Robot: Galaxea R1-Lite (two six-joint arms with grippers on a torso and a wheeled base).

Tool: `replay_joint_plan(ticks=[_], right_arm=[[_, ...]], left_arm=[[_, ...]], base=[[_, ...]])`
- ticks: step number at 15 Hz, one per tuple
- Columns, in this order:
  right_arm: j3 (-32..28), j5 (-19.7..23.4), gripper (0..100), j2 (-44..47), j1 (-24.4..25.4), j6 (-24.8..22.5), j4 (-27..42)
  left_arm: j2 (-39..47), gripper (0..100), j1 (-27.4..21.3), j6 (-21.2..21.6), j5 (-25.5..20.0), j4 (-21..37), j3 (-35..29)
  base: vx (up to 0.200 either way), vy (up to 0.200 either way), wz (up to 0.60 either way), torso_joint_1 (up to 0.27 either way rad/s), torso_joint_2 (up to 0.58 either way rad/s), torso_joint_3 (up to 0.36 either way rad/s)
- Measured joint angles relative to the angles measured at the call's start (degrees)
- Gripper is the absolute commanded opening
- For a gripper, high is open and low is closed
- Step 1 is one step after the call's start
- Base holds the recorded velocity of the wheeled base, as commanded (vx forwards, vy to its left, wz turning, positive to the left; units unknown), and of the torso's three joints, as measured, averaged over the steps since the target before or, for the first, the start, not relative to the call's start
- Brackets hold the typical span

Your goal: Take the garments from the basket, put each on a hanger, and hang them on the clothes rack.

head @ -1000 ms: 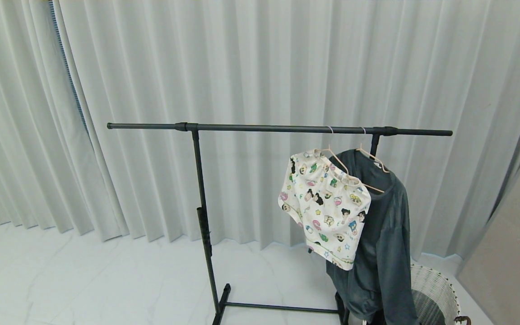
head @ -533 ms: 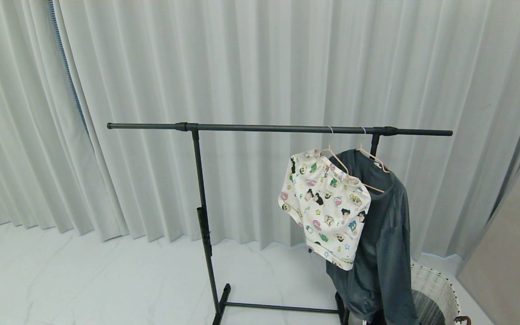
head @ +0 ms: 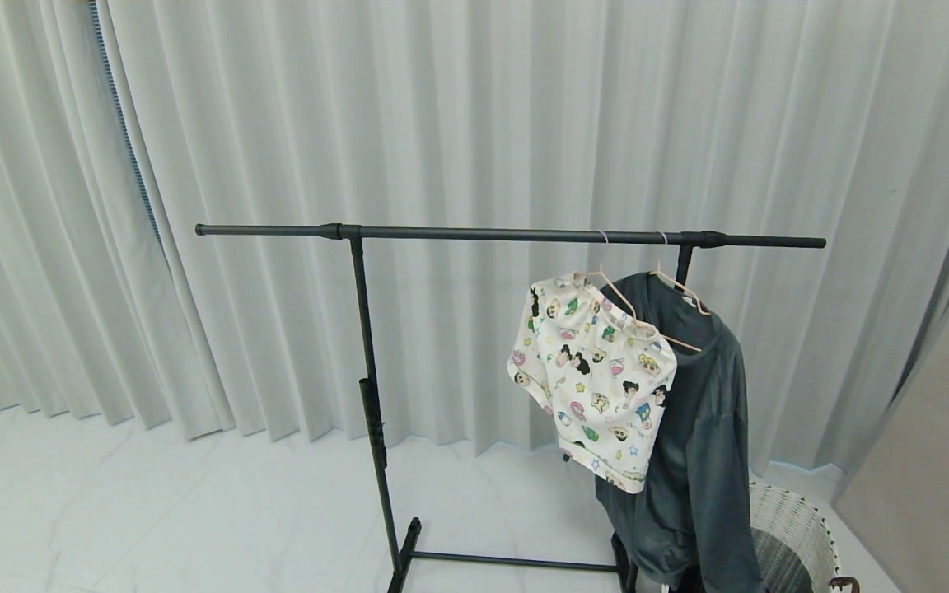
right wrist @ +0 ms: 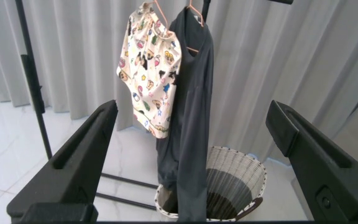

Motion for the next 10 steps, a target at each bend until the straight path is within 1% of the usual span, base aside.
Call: replay_joint_plan(ticks=[10], right_arm=[[0.0, 0.0, 100, 0.0, 0.0, 0.0, 0.0]], left_arm=[[0.0, 100, 0.0, 0.0, 0.0, 0.0, 0.0]], base=[[0.000, 0.000, 0.00, 0.000, 0.00, 0.000]])
